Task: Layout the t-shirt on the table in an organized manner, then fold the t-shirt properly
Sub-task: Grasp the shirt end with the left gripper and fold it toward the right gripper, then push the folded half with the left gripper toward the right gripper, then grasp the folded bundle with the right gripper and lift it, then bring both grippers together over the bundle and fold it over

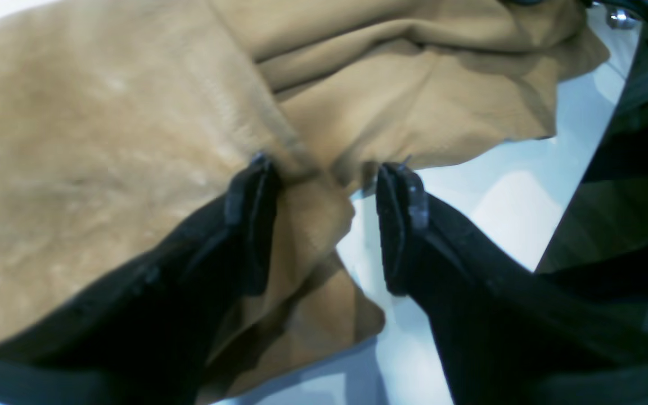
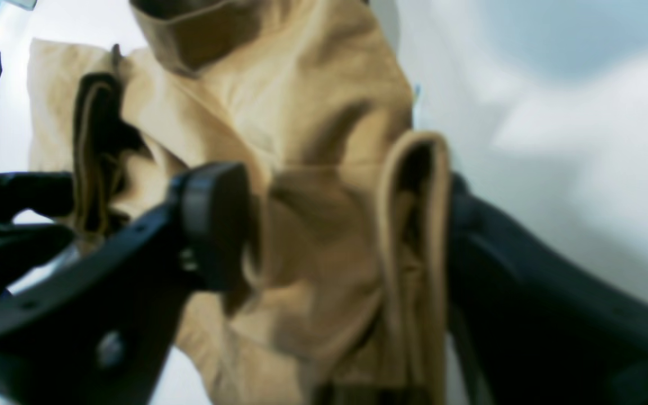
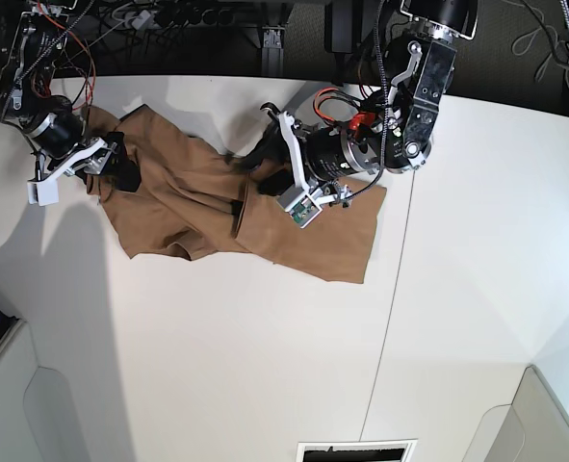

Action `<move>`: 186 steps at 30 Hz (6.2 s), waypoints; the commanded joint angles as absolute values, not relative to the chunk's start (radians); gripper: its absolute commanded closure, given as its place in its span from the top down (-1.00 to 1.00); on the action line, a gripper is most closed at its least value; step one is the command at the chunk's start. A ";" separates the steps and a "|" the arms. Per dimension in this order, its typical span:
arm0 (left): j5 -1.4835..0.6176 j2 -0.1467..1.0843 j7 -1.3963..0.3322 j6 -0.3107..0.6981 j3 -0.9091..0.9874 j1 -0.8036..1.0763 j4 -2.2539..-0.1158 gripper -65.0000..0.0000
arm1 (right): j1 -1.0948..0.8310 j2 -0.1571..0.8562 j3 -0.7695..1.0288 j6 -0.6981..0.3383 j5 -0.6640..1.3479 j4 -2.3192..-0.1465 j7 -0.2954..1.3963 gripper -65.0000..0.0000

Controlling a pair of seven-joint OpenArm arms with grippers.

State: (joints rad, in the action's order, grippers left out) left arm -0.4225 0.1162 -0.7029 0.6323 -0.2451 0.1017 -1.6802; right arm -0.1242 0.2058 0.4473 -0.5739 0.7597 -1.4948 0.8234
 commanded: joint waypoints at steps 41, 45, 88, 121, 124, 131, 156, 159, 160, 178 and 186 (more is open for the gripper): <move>-0.474 0.194 -0.691 0.636 -0.162 0.086 -1.562 -0.79 | -0.056 0.353 0.482 -0.574 0.753 -1.661 0.846 -1.00; -0.474 0.194 -0.692 0.636 -0.212 0.086 -1.562 -0.79 | -0.055 0.321 0.481 -0.574 0.769 -1.738 0.844 -1.00; -0.640 0.216 -0.783 0.678 -0.042 0.092 -1.629 -0.79 | 0.144 0.125 0.139 -0.546 0.448 -1.734 0.759 -1.00; -0.921 0.276 -0.881 0.698 -0.155 0.087 -1.942 -0.79 | 0.303 0.124 0.120 -0.576 0.441 -1.502 0.750 -1.00; -0.853 0.228 -0.873 0.698 -0.258 0.086 -1.926 -0.79 | 0.350 0.124 0.063 -0.576 0.408 -1.375 0.728 -1.00; -0.756 0.186 -0.865 0.698 -0.353 0.086 -1.713 -0.79 | 0.401 0.132 -0.115 -0.575 0.340 -1.229 0.719 -1.00; -0.662 0.243 -0.781 0.698 -0.183 -0.233 -1.347 -0.79 | 0.055 0.187 -0.139 -0.577 0.609 -1.599 0.871 -1.00; -0.661 0.229 -0.782 0.698 -0.183 -0.235 -1.347 -0.79 | 0.007 0.168 -0.139 -0.576 0.589 -1.657 0.872 -1.00; -0.661 0.231 -0.782 0.698 -0.183 -0.236 -1.347 -0.79 | -0.001 0.166 -0.139 -0.576 0.576 -1.666 0.872 -1.00; -0.966 0.317 -0.925 0.698 -0.162 -0.206 -1.575 -0.79 | 0.078 0.128 0.044 -0.573 0.559 -1.750 0.822 -1.00; -0.808 0.251 -0.857 0.698 -0.171 -0.120 -1.531 -0.79 | 0.199 0.084 -0.139 -0.572 0.350 -1.499 0.742 -1.00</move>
